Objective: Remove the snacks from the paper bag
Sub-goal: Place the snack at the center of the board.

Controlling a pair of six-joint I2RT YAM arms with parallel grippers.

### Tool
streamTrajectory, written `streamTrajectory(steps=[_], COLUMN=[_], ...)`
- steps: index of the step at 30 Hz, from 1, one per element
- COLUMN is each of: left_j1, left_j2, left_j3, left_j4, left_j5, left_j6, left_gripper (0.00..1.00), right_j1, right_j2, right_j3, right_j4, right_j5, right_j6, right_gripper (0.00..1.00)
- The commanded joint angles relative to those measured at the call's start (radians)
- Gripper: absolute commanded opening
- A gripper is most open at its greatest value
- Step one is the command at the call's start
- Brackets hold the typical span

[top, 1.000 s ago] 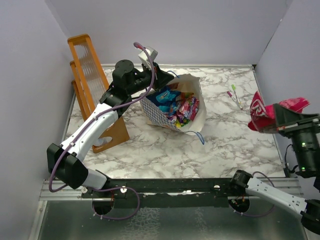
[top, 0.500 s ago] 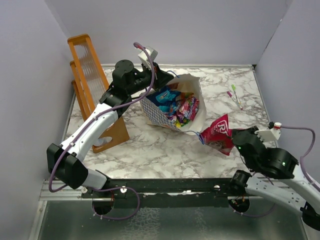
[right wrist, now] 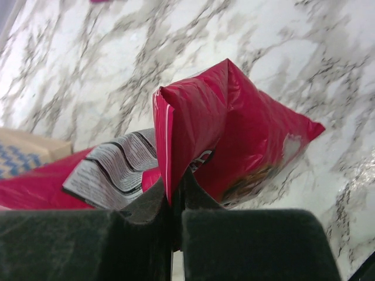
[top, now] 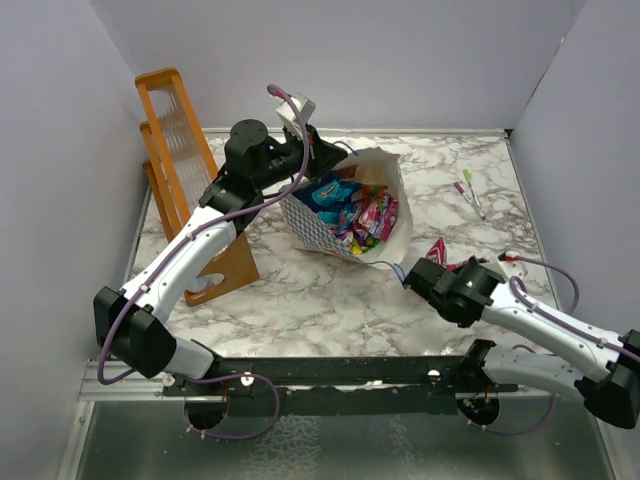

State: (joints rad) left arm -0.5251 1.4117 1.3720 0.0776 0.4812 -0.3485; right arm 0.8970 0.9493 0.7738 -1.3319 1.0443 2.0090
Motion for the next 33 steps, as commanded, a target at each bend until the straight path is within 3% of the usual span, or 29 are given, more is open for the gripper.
streamTrajectory(steps=[1, 5, 7, 11, 14, 17, 20, 22, 24, 26, 33], left_j1=[-0.003, -0.012, -0.021, -0.035, -0.036, -0.038, -0.040, -0.041, -0.040, -0.042, -0.044], left_j2=[-0.040, -0.051, -0.062, -0.094, -0.103, -0.101, -0.100, -0.101, -0.103, -0.108, -0.113], left_j3=[0.000, -0.025, -0.049, -0.099, -0.121, -0.132, -0.141, -0.145, -0.147, -0.152, -0.161], left_j4=[0.056, 0.161, 0.206, 0.278, 0.308, 0.324, 0.341, 0.345, 0.349, 0.357, 0.367], left_j5=[0.068, 0.181, 0.213, 0.222, 0.221, 0.225, 0.230, 0.230, 0.233, 0.234, 0.233], left_j6=[-0.005, -0.062, -0.081, -0.086, -0.085, -0.081, -0.081, -0.081, -0.082, -0.081, -0.075], left_gripper=[0.00, 0.00, 0.00, 0.00, 0.00, 0.00, 0.00, 0.00, 0.00, 0.00, 0.00], right_j1=[-0.103, -0.246, -0.305, -0.432, -0.568, -0.697, -0.831, -0.896, -0.920, -0.926, -0.927], right_j2=[0.091, 0.146, 0.142, 0.081, 0.057, 0.069, 0.096, 0.133, 0.170, 0.180, 0.024], right_j3=[0.034, 0.063, 0.054, -0.046, -0.119, -0.136, -0.133, -0.091, -0.023, 0.024, 0.098], right_j4=[-0.070, 0.062, 0.233, 0.705, 0.885, 0.921, 1.011, 0.998, 0.936, 0.910, 0.840], right_j5=[0.086, 0.101, 0.084, -0.076, -0.244, -0.315, -0.460, -0.569, -0.618, -0.660, -0.818], right_j6=[0.142, -0.094, -0.314, -0.804, -0.946, -1.001, -1.183, -1.266, -1.295, -1.340, -1.463], right_gripper=[0.04, 0.12, 0.13, 0.16, 0.23, 0.26, 0.37, 0.54, 0.80, 0.97, 0.99])
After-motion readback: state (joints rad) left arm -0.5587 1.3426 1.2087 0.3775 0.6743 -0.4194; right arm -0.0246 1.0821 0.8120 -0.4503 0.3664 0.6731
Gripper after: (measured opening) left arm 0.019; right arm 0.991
